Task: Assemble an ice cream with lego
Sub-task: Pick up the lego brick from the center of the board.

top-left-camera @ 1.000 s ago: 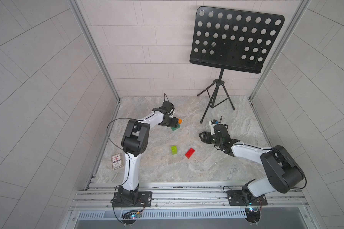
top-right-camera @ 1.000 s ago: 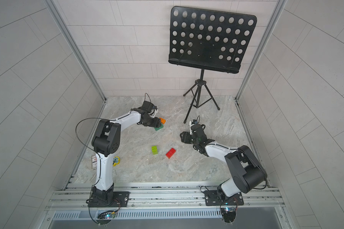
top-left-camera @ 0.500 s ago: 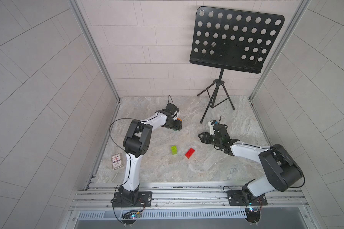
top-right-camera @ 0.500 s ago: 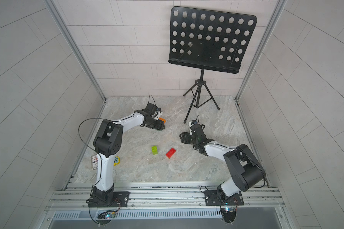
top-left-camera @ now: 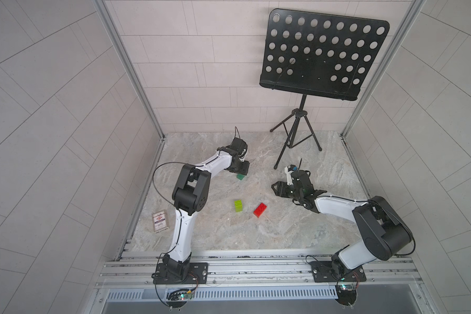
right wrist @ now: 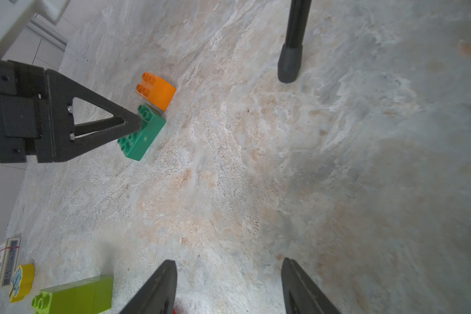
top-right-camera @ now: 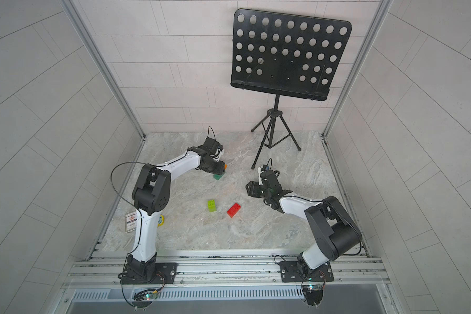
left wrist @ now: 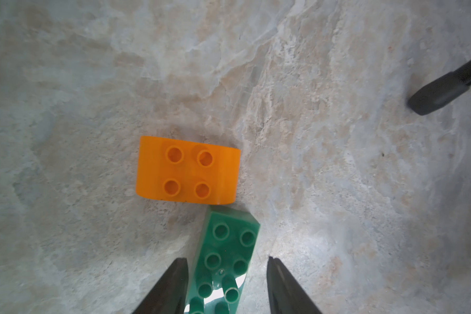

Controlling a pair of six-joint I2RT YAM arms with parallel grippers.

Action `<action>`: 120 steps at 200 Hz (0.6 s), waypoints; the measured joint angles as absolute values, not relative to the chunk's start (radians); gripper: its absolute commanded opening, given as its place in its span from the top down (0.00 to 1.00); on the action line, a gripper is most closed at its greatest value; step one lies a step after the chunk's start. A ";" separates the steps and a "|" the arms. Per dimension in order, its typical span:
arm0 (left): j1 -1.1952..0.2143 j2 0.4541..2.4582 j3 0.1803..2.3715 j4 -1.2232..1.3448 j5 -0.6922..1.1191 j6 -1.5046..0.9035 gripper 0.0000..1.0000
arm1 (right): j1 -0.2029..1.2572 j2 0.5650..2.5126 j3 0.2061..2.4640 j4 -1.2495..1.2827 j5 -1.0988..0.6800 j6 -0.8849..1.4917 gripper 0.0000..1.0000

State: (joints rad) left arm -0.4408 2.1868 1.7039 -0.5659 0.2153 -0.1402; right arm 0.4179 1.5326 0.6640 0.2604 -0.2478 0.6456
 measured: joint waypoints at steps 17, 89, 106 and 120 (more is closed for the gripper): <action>-0.452 2.193 1.711 -0.581 0.211 -0.135 0.43 | 0.418 1.533 0.664 0.258 -0.248 0.646 0.34; -0.471 2.220 1.762 -0.629 0.155 -0.112 0.38 | 0.418 1.543 0.675 0.254 -0.251 0.646 0.34; -0.472 2.221 1.763 -0.638 0.133 -0.105 0.37 | 0.418 1.543 0.675 0.250 -0.252 0.646 0.34; -0.472 2.222 1.763 -0.646 0.120 -0.100 0.36 | 0.418 1.543 0.675 0.249 -0.252 0.646 0.34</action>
State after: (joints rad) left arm -0.4717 2.2215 1.7634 -0.6456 0.1204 -0.1001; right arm 0.4179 1.5429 0.6750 0.2485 -0.2520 0.6460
